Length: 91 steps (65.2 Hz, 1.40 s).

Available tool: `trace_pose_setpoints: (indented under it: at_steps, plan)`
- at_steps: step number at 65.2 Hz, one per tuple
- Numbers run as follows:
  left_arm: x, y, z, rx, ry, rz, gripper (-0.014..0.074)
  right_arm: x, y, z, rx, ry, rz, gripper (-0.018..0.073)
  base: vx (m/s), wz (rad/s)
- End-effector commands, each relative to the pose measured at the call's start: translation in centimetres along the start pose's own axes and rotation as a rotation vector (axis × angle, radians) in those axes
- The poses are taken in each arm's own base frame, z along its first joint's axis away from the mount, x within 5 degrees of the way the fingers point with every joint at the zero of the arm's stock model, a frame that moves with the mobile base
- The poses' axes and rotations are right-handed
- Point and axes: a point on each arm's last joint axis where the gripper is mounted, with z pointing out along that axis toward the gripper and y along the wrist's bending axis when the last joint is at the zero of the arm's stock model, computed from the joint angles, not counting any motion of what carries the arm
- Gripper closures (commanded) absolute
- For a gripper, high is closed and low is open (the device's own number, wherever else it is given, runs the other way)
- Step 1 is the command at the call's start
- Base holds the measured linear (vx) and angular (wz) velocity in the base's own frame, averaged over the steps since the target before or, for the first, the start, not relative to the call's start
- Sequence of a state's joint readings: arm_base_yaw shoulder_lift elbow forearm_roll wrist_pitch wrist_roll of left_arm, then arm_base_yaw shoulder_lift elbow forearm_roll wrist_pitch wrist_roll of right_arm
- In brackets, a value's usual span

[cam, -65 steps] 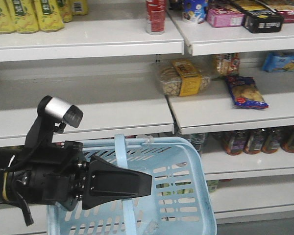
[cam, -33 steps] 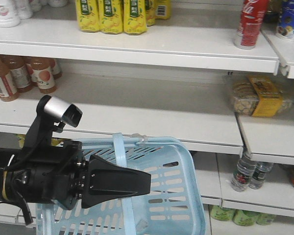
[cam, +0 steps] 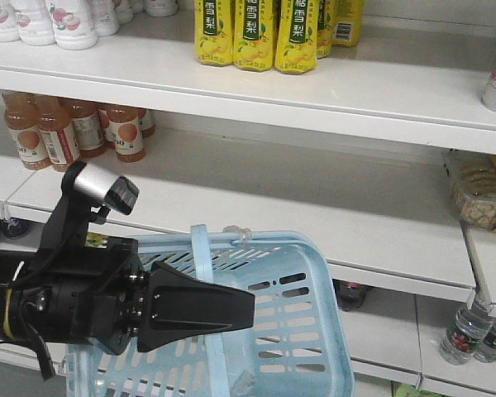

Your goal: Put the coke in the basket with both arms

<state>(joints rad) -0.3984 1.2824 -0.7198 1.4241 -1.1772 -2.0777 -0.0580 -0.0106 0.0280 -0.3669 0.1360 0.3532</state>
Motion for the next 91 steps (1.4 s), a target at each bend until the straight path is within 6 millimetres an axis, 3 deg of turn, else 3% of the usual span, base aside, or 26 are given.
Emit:
trace_pose_setpoints:
  at_steps: [1,91]
  plan:
    - [-0.11,-3.32,-0.42,0.235,0.022,0.031,0.0603,-0.34,0.21,-0.10,-0.023,-0.074,-0.018,0.0564,0.11,0.06]
    - [-0.11,-3.32,-0.42,0.235,0.022,0.031,0.0603,-0.34,0.21,-0.10,-0.023,-0.074,-0.018,0.0564,0.09,-0.19]
